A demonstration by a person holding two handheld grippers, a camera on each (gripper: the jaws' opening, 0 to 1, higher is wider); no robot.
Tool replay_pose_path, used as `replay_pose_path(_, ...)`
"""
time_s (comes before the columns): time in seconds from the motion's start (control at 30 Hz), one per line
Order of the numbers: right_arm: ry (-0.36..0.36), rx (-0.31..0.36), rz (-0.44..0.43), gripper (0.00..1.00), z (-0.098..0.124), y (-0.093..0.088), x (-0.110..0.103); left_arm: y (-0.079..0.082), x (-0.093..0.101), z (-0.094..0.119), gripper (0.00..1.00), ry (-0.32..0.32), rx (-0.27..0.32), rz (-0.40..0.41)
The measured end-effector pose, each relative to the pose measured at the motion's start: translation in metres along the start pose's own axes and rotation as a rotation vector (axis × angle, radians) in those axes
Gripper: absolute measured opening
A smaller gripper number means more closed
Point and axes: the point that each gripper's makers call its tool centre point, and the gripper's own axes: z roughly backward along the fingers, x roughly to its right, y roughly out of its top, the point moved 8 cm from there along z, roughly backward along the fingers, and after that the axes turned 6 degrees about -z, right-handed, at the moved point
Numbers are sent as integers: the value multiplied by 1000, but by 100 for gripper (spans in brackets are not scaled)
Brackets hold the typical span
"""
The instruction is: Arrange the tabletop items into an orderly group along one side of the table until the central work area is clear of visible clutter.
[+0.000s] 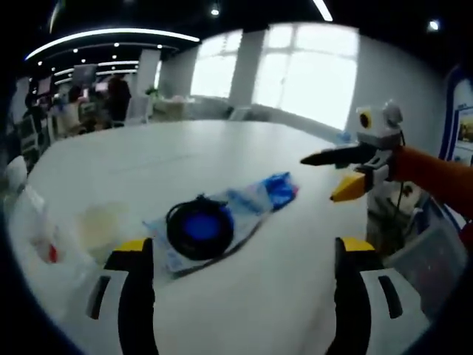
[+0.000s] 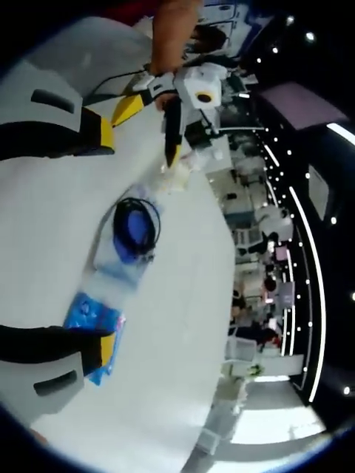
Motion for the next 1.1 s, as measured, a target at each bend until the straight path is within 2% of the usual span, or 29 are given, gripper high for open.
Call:
replay_pose_path(0.17,17,-11,16,94,-14,3,-20,-9,-11,13,99,9,9,16)
replay_pose_path(0.57,40,-43,40,93,-38,7,-41,-21,-32,28,97,12,20,49)
replay_pose_path(0.8,46,-60,42,92,-49,8,-38,-22,-36,20,96,-1,18,69)
replay_pose_path(1.1,46,-78,28,92,-60,7,-24,-20,-32,-5,93,-40,6,85)
